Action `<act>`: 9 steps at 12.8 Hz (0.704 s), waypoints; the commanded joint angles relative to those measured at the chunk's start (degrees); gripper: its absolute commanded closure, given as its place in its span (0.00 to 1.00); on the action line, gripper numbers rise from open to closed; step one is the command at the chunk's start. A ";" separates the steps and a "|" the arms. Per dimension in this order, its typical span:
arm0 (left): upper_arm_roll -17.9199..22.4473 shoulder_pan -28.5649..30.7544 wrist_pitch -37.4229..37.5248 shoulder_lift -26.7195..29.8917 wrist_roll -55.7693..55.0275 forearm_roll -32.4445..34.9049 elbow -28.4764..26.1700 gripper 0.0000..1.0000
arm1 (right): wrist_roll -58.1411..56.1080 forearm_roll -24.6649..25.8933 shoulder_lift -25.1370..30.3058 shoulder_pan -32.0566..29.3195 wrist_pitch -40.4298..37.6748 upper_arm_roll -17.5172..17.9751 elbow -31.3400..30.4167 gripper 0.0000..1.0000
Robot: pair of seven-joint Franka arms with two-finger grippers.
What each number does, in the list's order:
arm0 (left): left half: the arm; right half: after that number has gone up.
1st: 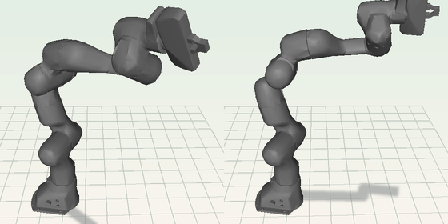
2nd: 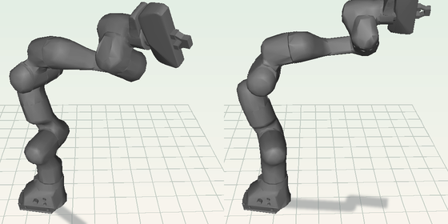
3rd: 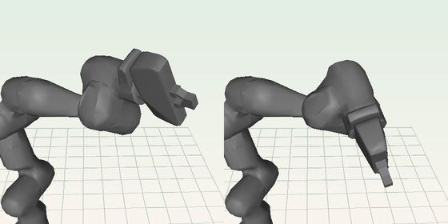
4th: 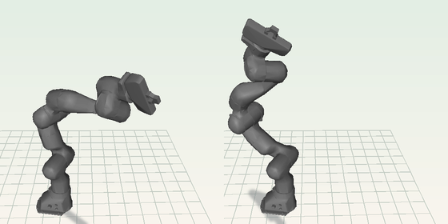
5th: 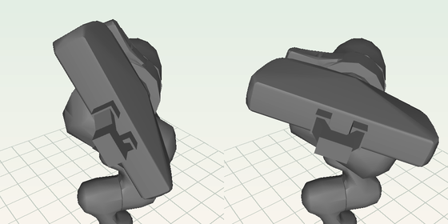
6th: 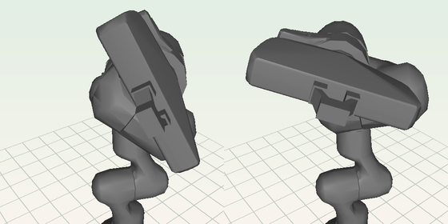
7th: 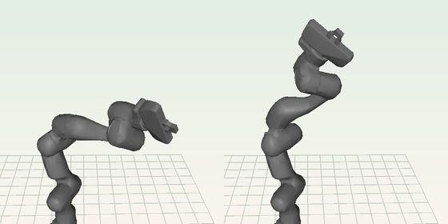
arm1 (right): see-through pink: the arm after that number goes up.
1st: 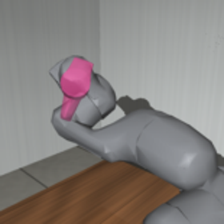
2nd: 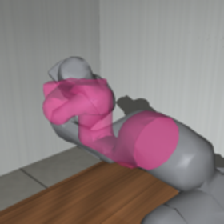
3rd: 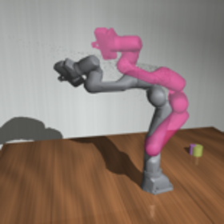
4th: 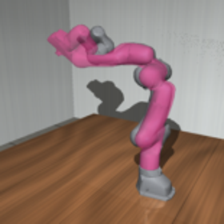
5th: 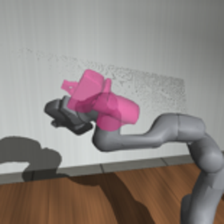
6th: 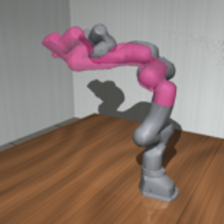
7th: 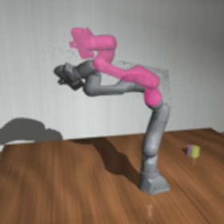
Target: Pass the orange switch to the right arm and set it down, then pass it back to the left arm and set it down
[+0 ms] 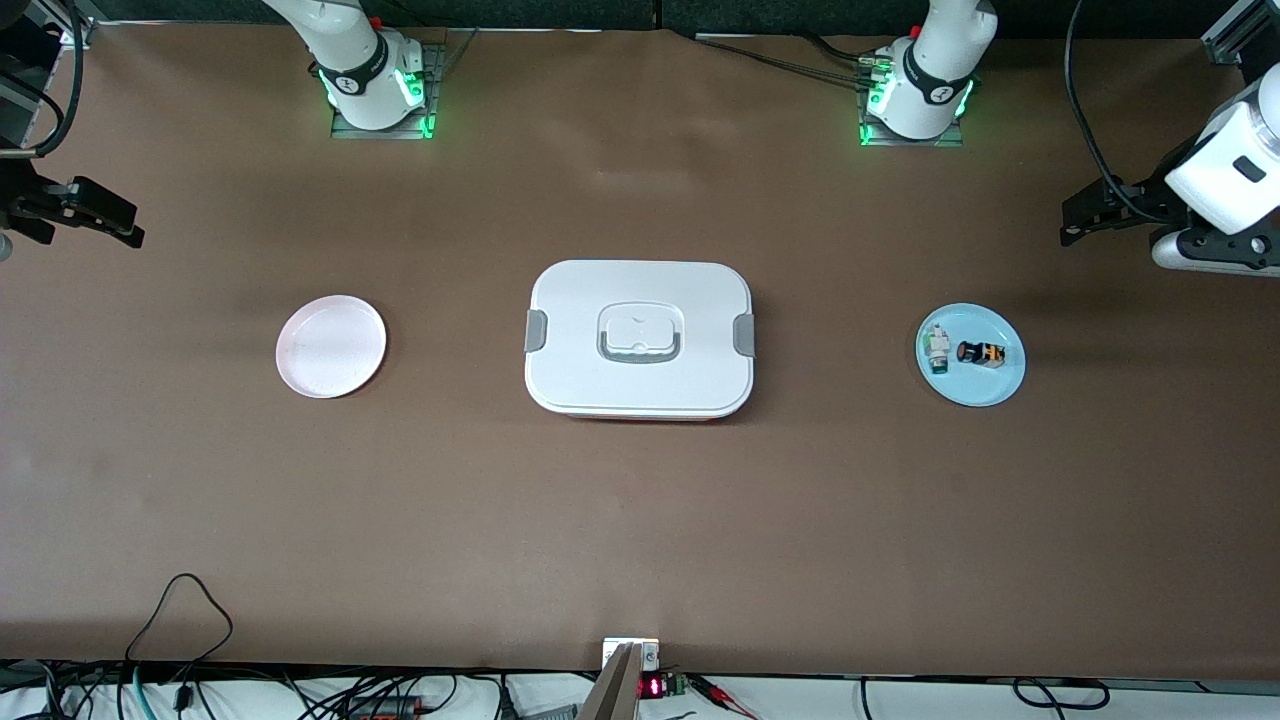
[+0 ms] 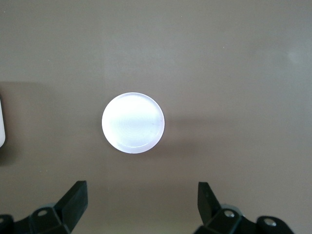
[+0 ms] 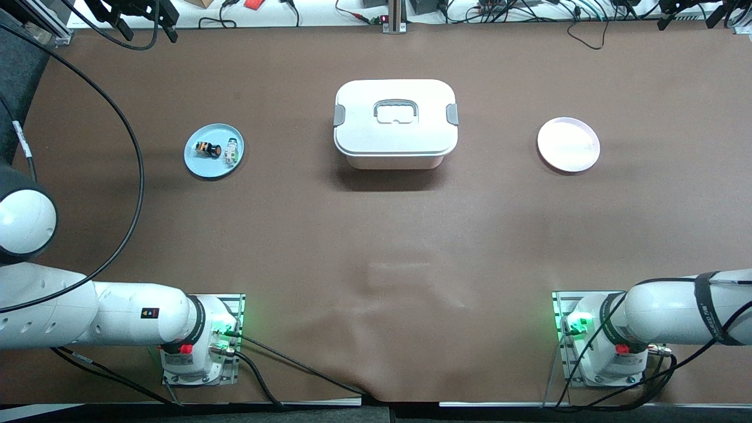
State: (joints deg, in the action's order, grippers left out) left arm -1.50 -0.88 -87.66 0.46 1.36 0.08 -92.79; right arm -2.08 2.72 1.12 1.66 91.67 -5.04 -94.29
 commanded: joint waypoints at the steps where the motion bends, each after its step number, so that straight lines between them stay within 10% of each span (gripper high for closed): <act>1: 0.88 -0.97 1.34 0.85 -0.22 -0.26 0.24 0.00 | -0.56 0.09 -0.16 0.01 -1.32 0.21 1.13 0.00; 9: 0.00 -0.97 3.10 0.59 -1.18 -0.43 1.12 0.00 | -0.65 0.09 -0.16 0.01 -1.76 0.21 1.13 0.00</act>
State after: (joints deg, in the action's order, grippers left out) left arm -1.59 -1.02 -86.43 0.54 1.17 0.06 -92.69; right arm -2.14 2.72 1.12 1.67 91.23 -5.00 -94.29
